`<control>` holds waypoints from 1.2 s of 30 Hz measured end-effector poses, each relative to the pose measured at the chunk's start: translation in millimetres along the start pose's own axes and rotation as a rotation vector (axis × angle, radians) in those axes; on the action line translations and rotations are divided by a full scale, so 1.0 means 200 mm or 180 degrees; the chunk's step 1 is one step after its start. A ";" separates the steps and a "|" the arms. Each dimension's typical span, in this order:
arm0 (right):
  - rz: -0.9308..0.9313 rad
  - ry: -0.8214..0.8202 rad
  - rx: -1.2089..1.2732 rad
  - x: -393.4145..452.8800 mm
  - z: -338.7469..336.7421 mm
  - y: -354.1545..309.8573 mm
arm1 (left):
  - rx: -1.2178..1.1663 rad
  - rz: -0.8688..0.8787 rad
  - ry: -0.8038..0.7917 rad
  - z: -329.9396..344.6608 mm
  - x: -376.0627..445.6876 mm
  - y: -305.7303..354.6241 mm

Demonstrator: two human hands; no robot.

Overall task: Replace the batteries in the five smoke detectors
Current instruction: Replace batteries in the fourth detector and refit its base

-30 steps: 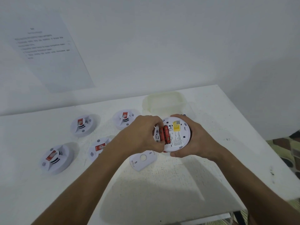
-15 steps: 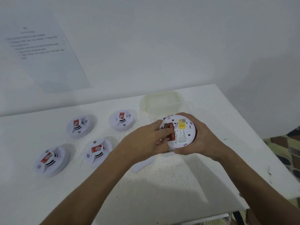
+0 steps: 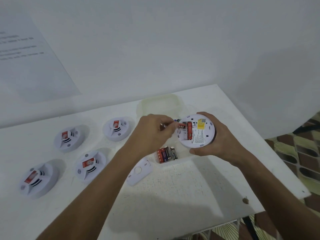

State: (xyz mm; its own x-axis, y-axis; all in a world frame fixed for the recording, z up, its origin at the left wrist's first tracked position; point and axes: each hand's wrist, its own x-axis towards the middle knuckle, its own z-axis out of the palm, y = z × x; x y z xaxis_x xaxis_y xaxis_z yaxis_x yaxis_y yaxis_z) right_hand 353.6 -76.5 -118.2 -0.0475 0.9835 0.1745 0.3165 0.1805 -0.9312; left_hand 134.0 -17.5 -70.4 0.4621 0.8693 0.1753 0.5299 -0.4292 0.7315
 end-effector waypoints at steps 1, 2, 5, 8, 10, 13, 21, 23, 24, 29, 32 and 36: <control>0.0007 0.0028 0.0000 -0.01 -0.02 0.01 | -0.0234 -0.0150 0.0029 0.00 0.02 0.00; 0.0025 0.0067 0.0007 -0.02 -0.04 0.02 | -0.0442 -0.0297 0.0060 0.00 0.03 -0.02; 0.0098 0.0191 0.0034 -0.05 -0.12 0.04 | -0.0412 -0.0490 -0.0203 0.04 0.05 -0.08; 0.0164 0.0213 0.0027 -0.08 -0.16 0.06 | 0.0073 -0.0586 -0.0740 0.13 0.06 -0.14; 0.0197 0.0205 0.0014 -0.09 -0.17 0.07 | 0.0349 -0.0672 -0.0885 0.17 0.08 -0.17; 0.0208 0.0209 0.0003 -0.11 -0.18 0.09 | 0.0468 -0.0772 -0.1041 0.21 0.10 -0.18; 0.0216 0.0092 -0.0016 -0.12 -0.19 0.12 | 0.1069 -0.0806 -0.1174 0.29 0.12 -0.18; 0.0205 0.0064 -0.0041 -0.12 -0.19 0.12 | 0.1181 -0.0797 -0.1074 0.30 0.10 -0.18; 0.0199 0.0056 -0.0032 -0.12 -0.19 0.12 | 0.1204 -0.0793 -0.1011 0.30 0.10 -0.18; 0.0161 -0.0006 -0.0003 -0.12 -0.19 0.12 | 0.1063 -0.0732 -0.0659 0.26 0.06 -0.14; 0.0128 -0.0091 0.0057 -0.11 -0.18 0.11 | 0.0376 -0.0385 -0.0242 0.21 0.04 -0.05; 0.0058 -0.0236 0.0086 -0.09 -0.14 0.09 | 0.0065 0.0067 -0.0687 0.18 0.02 0.09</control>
State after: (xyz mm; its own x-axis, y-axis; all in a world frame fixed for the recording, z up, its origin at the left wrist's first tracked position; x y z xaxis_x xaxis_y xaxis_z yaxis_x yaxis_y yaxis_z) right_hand 387.1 -91.1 -129.1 -0.1123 0.9846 0.1341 0.2924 0.1617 -0.9425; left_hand 170.9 -30.3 -80.3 0.6136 0.7884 0.0435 0.5318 -0.4534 0.7153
